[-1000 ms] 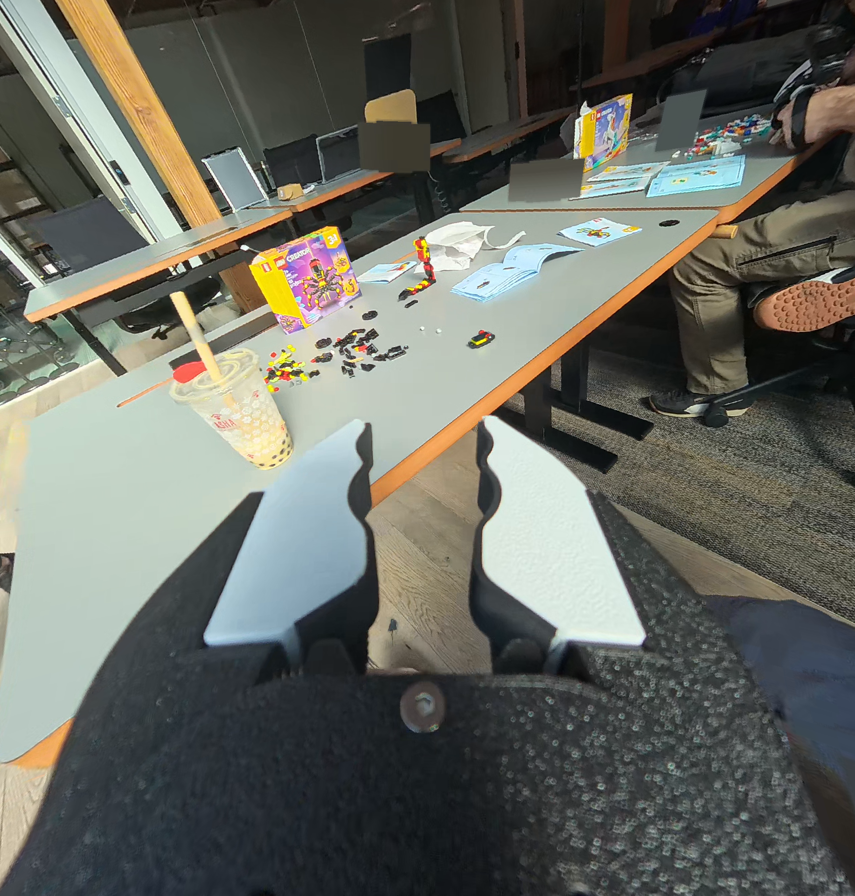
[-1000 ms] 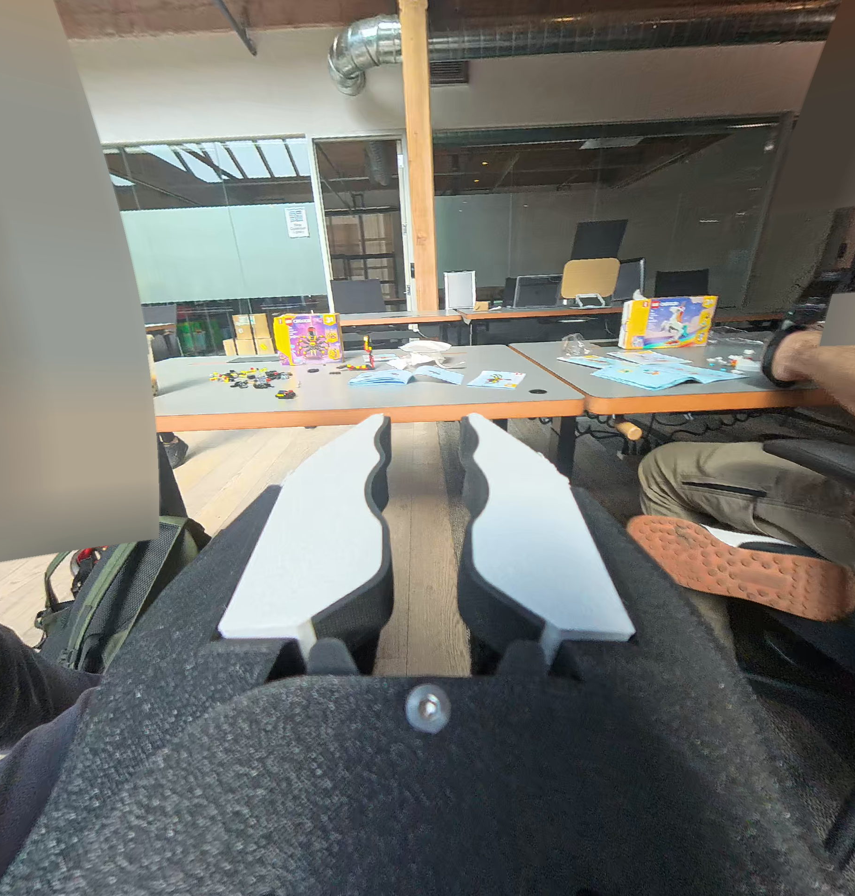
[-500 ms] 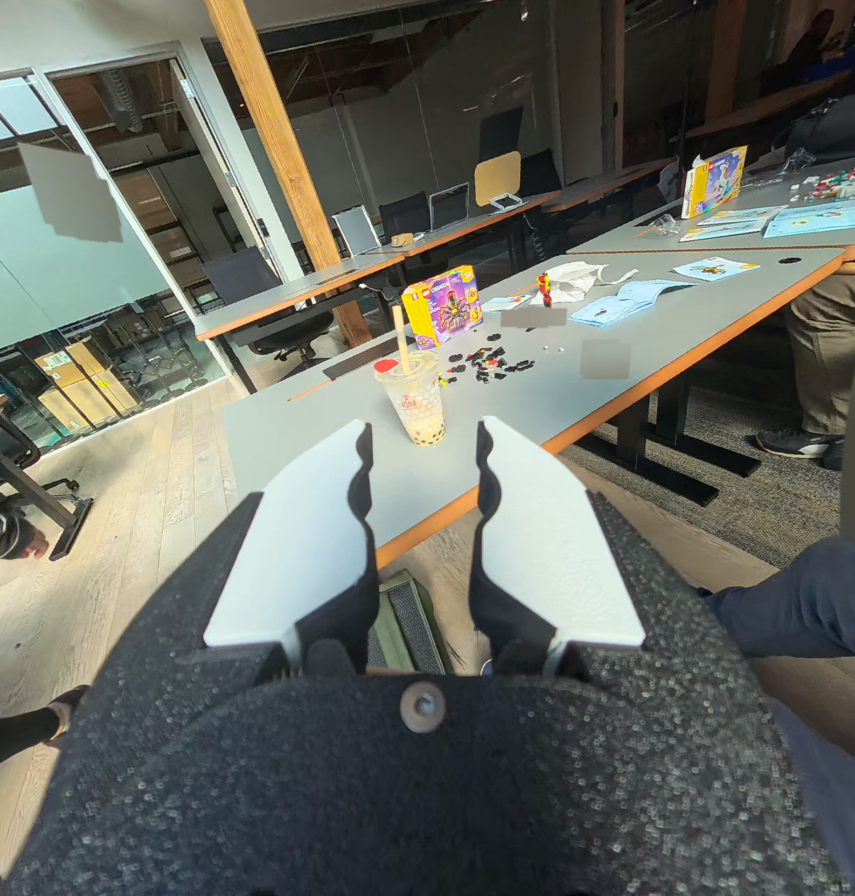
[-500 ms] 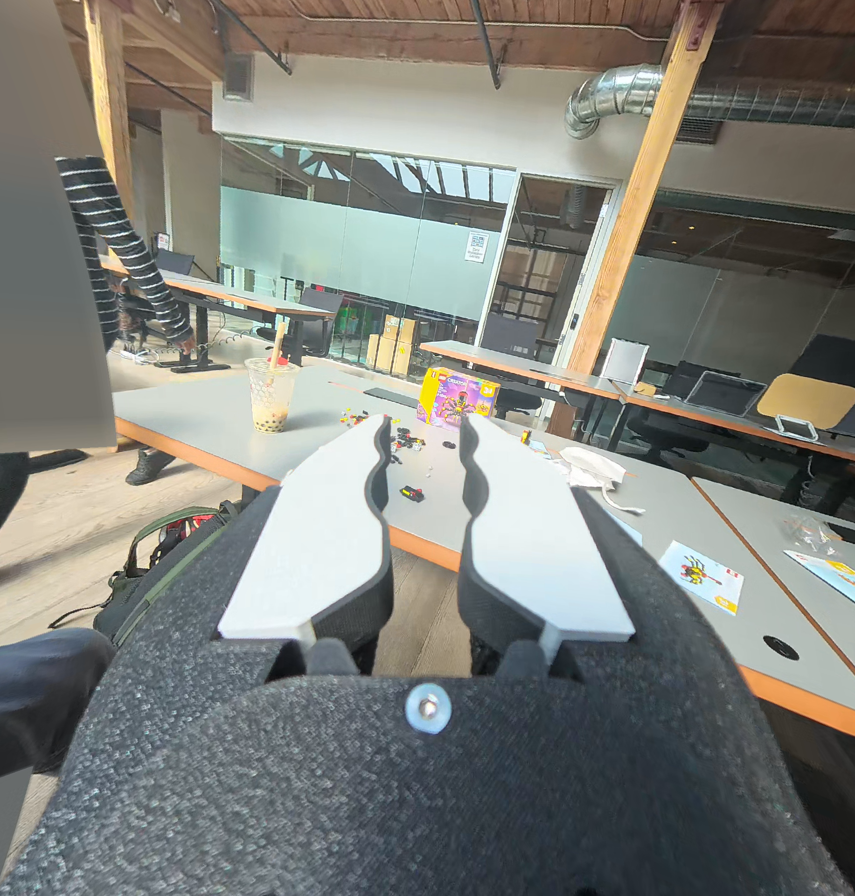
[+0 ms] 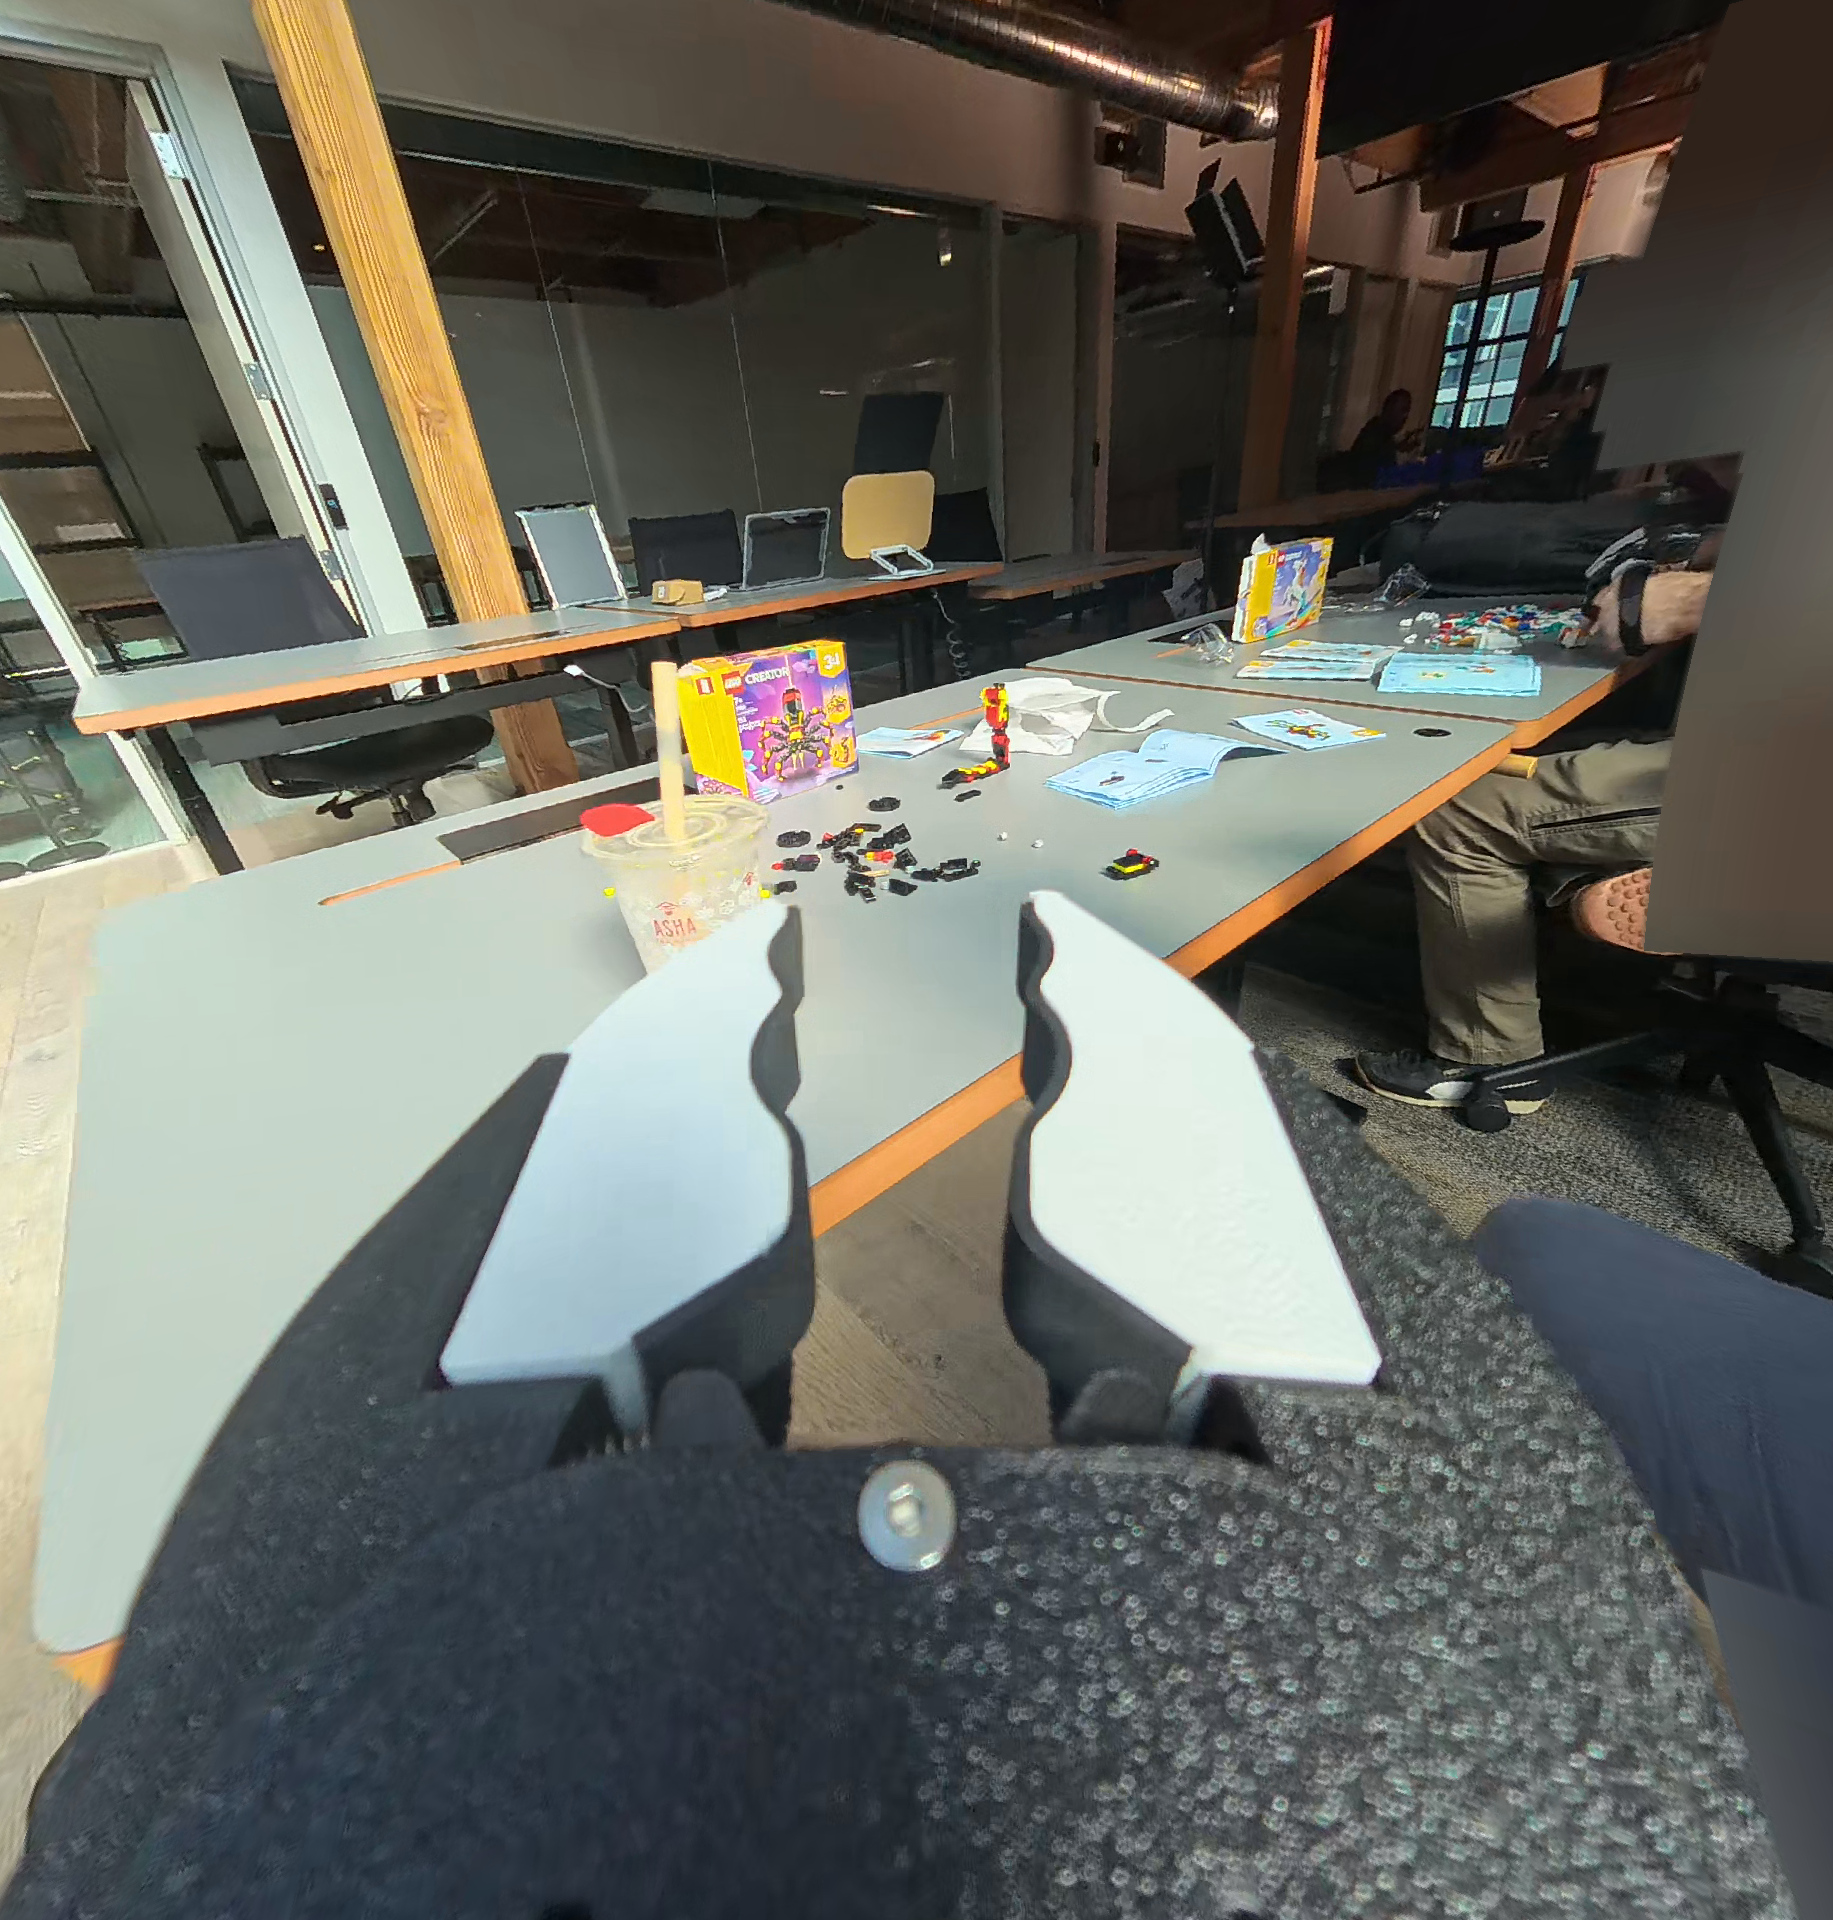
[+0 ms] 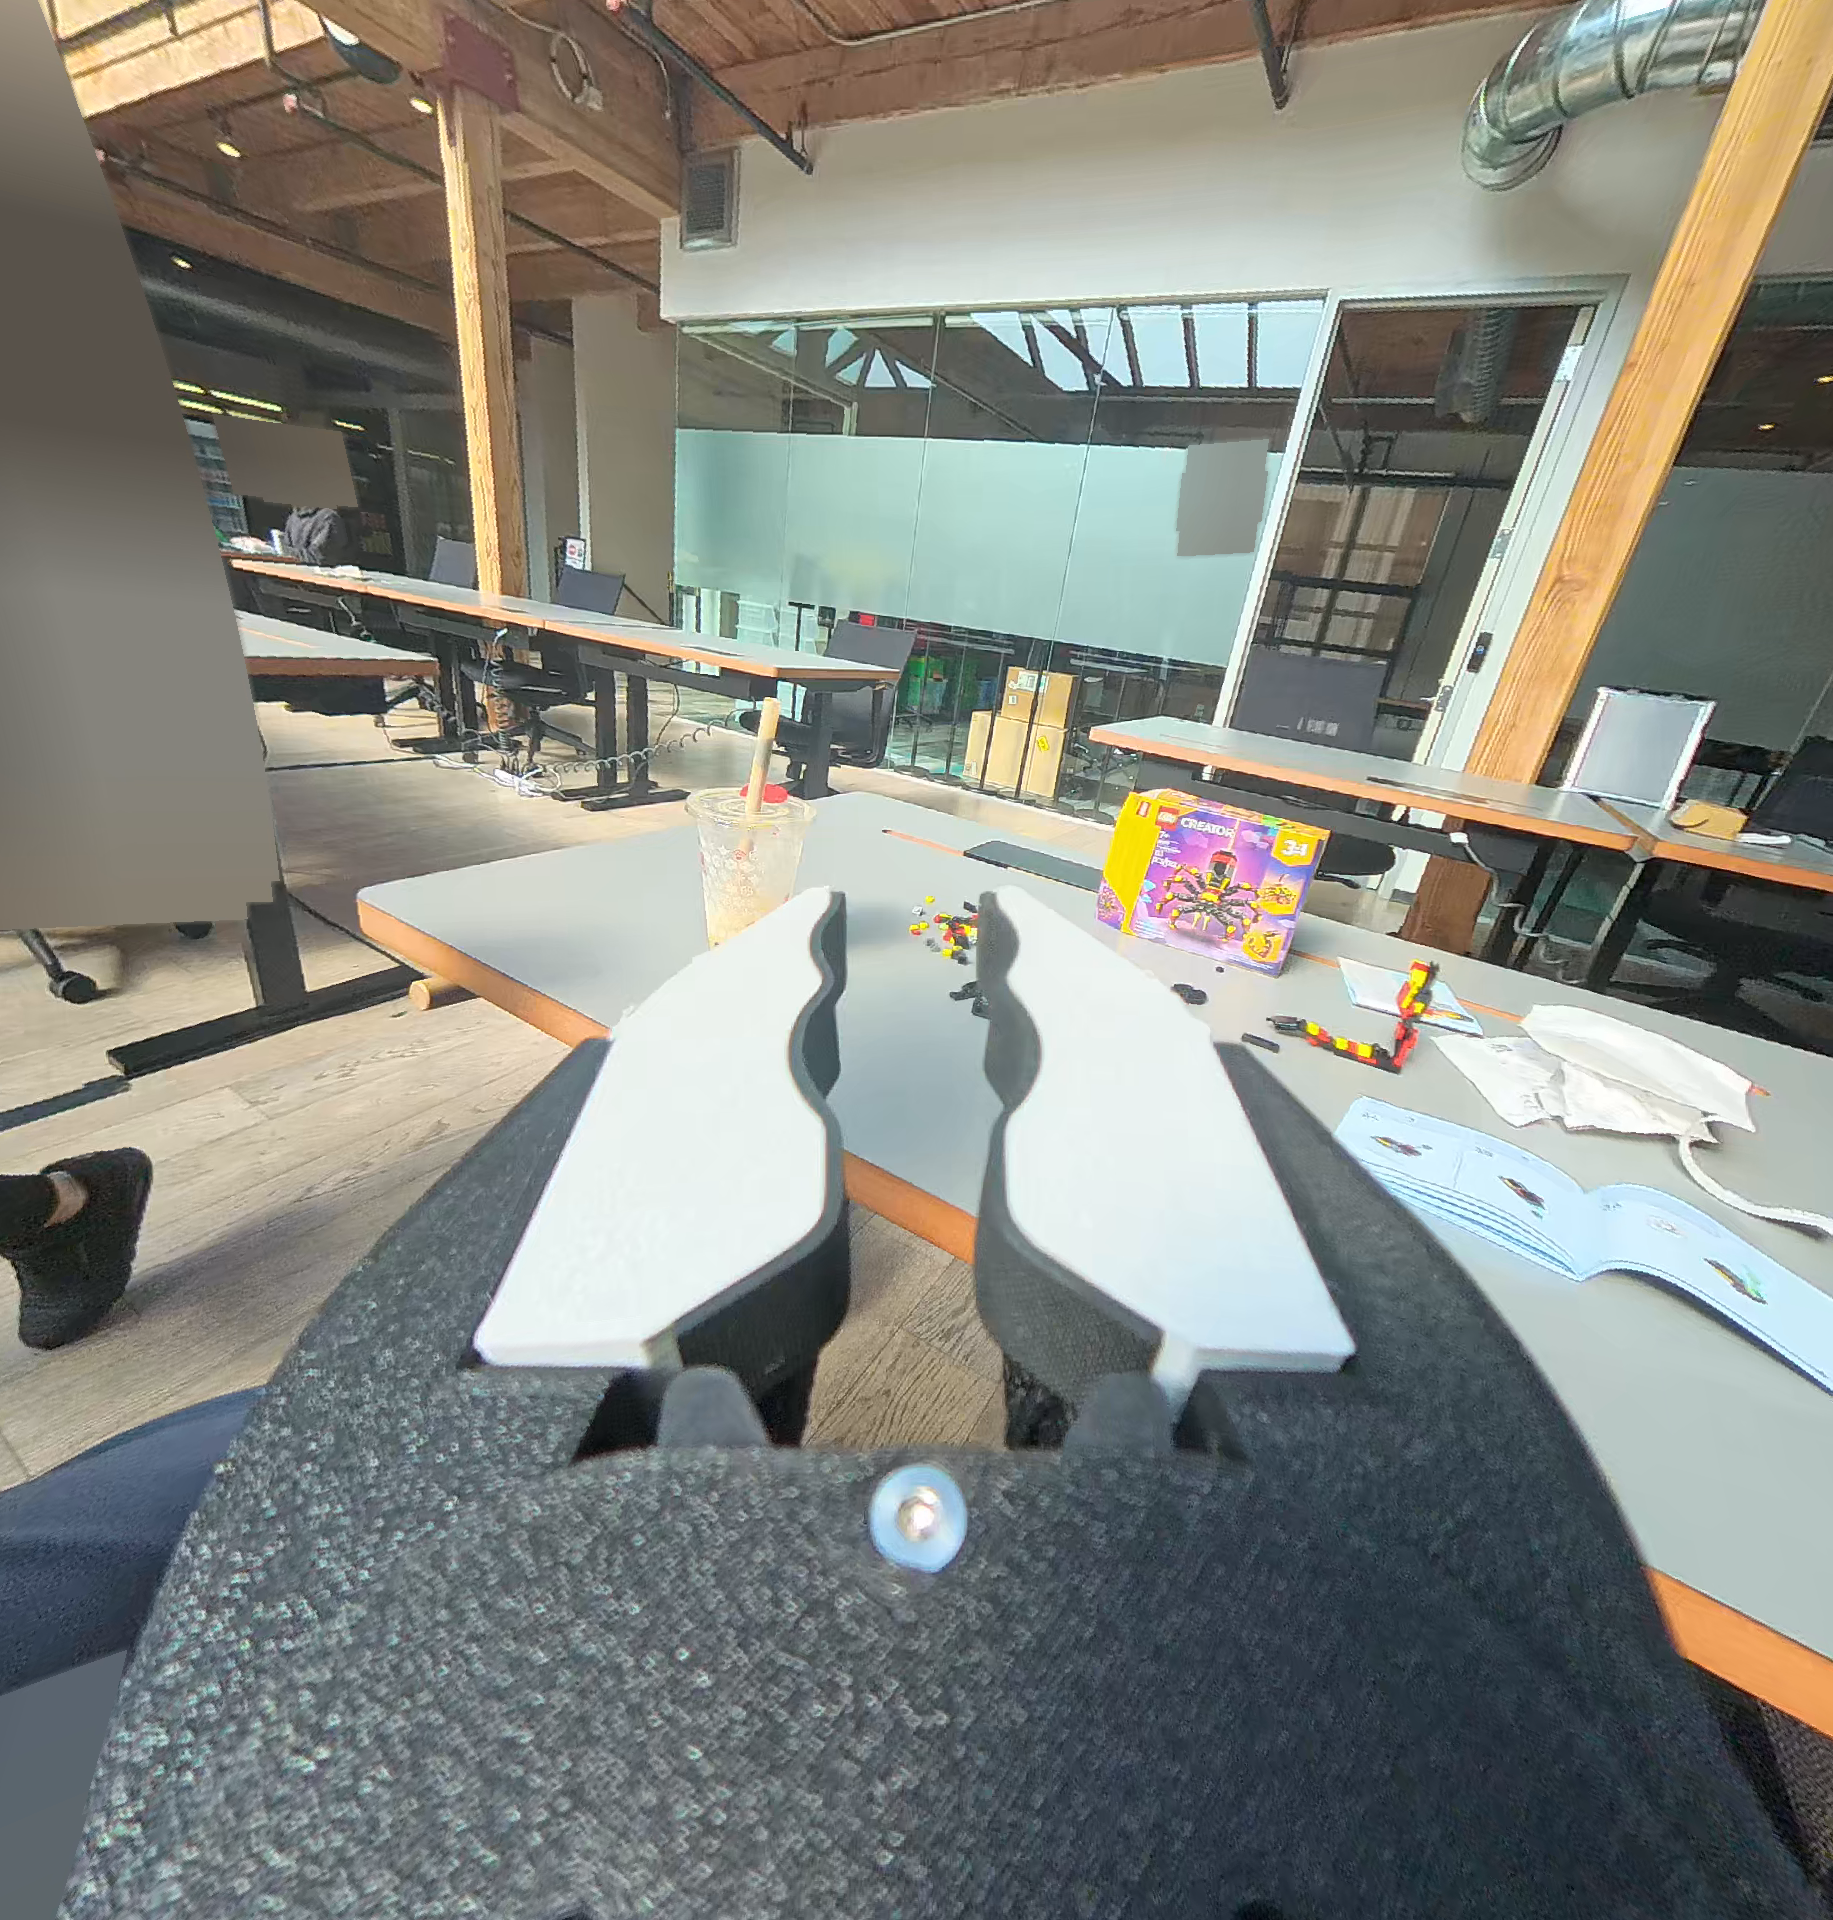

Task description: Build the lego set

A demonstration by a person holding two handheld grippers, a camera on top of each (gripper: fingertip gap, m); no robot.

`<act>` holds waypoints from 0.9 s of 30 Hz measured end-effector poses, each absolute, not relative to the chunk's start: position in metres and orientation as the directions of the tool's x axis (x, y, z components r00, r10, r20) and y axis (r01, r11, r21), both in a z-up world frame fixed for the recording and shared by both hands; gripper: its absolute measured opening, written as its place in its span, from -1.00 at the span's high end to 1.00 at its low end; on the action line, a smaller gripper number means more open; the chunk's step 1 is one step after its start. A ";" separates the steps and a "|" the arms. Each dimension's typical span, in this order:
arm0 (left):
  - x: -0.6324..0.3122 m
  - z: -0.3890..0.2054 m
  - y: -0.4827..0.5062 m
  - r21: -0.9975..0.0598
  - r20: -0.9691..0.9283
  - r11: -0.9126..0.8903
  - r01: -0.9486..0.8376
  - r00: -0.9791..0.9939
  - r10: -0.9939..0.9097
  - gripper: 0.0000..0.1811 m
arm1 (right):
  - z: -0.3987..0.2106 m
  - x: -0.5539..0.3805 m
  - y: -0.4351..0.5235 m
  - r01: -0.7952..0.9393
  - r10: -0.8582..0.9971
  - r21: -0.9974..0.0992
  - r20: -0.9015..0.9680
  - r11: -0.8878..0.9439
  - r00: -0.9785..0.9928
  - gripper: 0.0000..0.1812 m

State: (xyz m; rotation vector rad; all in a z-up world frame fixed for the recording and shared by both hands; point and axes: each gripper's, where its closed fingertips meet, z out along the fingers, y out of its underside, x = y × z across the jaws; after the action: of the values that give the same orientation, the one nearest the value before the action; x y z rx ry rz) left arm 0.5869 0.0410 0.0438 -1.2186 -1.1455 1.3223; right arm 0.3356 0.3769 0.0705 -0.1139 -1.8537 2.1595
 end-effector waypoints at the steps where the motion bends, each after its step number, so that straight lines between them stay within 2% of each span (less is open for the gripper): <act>1: 0.576 0.039 0.043 -0.996 -0.075 -0.075 -0.056 -0.014 0.997 0.56 | 0.066 0.336 0.369 -0.157 0.250 -0.980 0.121 -0.126 -0.961 0.77; 8: 0.514 0.004 0.056 -1.000 -0.021 -0.020 -0.012 0.071 0.997 0.57 | 0.045 0.310 0.312 -0.176 0.186 -0.983 0.163 -0.056 -0.969 0.96; 10: 0.505 -0.001 0.058 -1.000 -0.018 -0.017 -0.007 0.079 0.997 0.57 | 0.037 0.279 0.289 -0.210 0.202 -0.978 0.207 0.010 -0.957 0.96; 13: 0.493 -0.011 0.064 -1.000 -0.002 -0.004 0.019 0.104 0.995 0.57 | 0.002 0.211 0.244 -0.188 0.165 -0.959 0.225 0.214 -0.960 0.93; 16: 0.484 -0.026 0.071 -0.998 -0.003 -0.011 0.065 0.124 0.992 0.57 | -0.061 0.146 0.197 -0.097 0.075 -0.888 0.145 0.449 -0.987 0.90; 20: 0.476 -0.045 0.074 -0.992 -0.029 -0.044 0.121 0.125 0.992 0.57 | -0.126 0.099 0.153 0.003 0.044 -0.801 0.029 0.599 -0.999 0.82; 22: 0.473 -0.054 0.073 -0.987 -0.041 -0.059 0.149 0.124 0.991 0.57 | -0.147 0.084 0.142 -0.033 0.032 -0.739 0.074 0.673 -0.997 0.79; 27: 0.459 -0.069 0.066 -0.980 -0.028 -0.055 0.191 0.138 0.990 0.57 | -0.162 0.074 0.123 -0.127 -0.029 -0.680 0.154 0.722 -0.988 0.73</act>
State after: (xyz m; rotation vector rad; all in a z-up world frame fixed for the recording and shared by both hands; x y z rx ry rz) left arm 0.4590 0.0657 -0.0691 -1.4434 -1.2267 1.0392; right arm 0.0735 0.1231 -0.1621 0.1275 -2.7912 1.1162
